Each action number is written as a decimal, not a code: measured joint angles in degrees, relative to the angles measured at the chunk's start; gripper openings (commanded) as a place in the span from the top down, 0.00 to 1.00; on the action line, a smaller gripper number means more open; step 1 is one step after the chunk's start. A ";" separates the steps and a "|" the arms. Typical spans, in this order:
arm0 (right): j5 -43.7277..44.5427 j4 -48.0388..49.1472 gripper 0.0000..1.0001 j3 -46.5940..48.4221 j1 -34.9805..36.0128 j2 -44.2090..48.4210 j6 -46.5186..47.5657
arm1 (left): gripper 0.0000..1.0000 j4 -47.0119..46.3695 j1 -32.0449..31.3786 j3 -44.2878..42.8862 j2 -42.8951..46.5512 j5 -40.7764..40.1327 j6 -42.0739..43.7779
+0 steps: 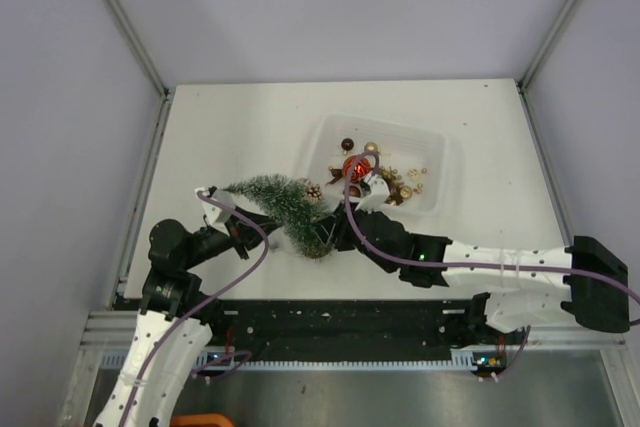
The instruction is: Decorate the small christmas tree
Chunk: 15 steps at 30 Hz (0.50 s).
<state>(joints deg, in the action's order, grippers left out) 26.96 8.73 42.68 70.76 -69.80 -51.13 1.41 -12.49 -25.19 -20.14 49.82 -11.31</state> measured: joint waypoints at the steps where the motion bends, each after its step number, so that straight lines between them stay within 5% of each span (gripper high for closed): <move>1: 0.33 0.15 0.62 -0.39 0.00 0.04 -0.22 | 1.00 0.02 0.00 0.00 0.02 0.00 0.00; 15: 5.64 -3.13 0.63 -7.37 0.00 5.01 -2.49 | 1.00 0.04 -0.04 0.00 0.11 0.02 -0.02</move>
<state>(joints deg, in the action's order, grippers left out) 32.60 5.61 35.31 70.76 -64.79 -53.63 1.45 -12.53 -25.19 -20.03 49.84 -11.33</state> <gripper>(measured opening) 0.384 0.012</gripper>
